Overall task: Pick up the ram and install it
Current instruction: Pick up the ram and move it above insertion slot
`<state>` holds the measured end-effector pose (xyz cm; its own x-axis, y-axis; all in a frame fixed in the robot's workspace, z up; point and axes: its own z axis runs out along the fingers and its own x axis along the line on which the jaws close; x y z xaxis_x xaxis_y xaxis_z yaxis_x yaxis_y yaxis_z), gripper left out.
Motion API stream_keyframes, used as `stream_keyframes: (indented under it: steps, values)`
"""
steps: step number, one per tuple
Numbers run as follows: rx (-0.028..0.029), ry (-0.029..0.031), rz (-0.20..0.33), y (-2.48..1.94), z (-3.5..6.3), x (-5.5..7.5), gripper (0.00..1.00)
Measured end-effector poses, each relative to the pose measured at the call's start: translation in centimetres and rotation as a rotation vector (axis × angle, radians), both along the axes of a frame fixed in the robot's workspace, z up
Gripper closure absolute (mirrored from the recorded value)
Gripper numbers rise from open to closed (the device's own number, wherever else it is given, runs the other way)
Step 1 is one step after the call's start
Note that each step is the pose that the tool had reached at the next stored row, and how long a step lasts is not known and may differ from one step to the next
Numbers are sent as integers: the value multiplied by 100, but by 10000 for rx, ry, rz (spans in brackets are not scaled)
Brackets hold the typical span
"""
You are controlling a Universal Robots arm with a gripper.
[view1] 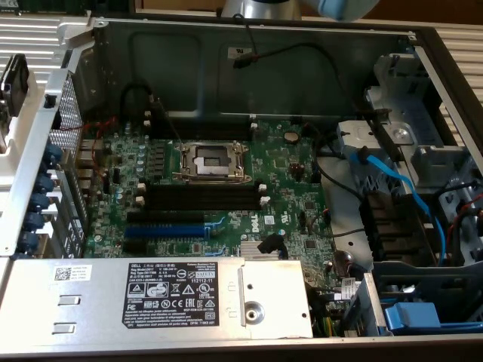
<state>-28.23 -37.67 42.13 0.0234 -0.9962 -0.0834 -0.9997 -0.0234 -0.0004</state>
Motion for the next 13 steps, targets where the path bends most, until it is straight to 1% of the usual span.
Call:
stream_keyframes:
  steps: [2,4,8,13]
  values:
    - [44,0,0,-7,0,92,88]
    - [67,-1,0,-13,0,183,88]
    - [73,0,1,-22,0,362,88]
    - [74,-2,-133,-14,-7,428,88]
